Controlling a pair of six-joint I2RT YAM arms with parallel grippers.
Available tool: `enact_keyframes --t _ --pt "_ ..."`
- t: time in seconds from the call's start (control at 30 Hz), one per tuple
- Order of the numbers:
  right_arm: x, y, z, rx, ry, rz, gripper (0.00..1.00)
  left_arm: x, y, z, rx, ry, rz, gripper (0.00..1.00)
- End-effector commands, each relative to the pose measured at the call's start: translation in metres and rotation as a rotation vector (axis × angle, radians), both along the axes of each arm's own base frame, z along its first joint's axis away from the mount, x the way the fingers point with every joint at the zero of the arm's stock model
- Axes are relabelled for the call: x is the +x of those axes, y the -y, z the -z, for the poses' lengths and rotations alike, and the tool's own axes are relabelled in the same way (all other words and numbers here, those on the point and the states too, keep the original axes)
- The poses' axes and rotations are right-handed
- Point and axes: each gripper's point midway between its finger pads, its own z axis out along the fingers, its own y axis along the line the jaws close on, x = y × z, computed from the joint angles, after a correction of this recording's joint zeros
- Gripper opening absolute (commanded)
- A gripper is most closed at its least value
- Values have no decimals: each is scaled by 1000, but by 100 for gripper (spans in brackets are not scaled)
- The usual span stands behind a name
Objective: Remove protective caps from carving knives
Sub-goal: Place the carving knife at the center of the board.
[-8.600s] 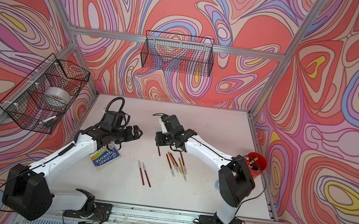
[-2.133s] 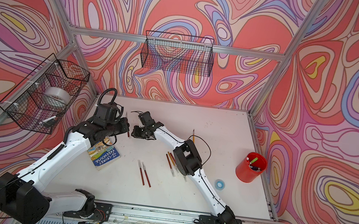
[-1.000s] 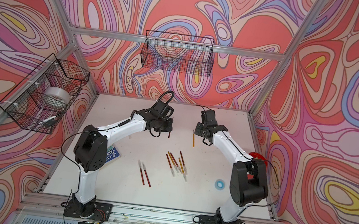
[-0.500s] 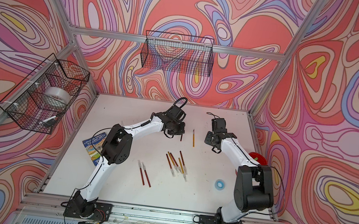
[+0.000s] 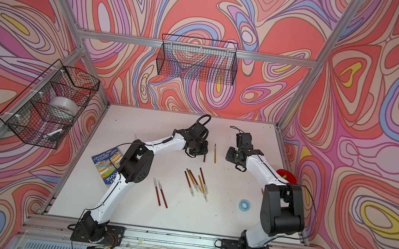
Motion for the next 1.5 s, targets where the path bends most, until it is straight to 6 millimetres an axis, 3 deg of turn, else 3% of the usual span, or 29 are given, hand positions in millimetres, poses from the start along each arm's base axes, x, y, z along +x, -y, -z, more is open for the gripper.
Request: enact_keyframes --t 0.0,0.17,0.3,0.53,0.6,1.0,1.37,1.47 --pt "9 -37 -6 197 28 -106 15 -8 6 -13 -47 5 1 0" --pt "24 -68 -22 365 49 -181 24 -21 -1 -37 -82 29 24 0" --pt "33 -81 -30 448 51 -205 31 -31 -5 -55 -117 52 35 0" --pt "35 -103 -29 453 24 -248 34 -34 2 -63 -175 43 51 0" --pt "36 -109 -17 449 -9 -252 34 -34 3 -65 -181 43 50 0" --pt "47 -124 9 409 -79 -250 34 -39 1 -73 -200 51 59 0" --pt "51 -123 23 387 -103 -234 32 -43 0 -80 -211 51 67 0" --pt "52 -126 23 398 -104 -238 21 -45 -2 -80 -207 53 66 0"
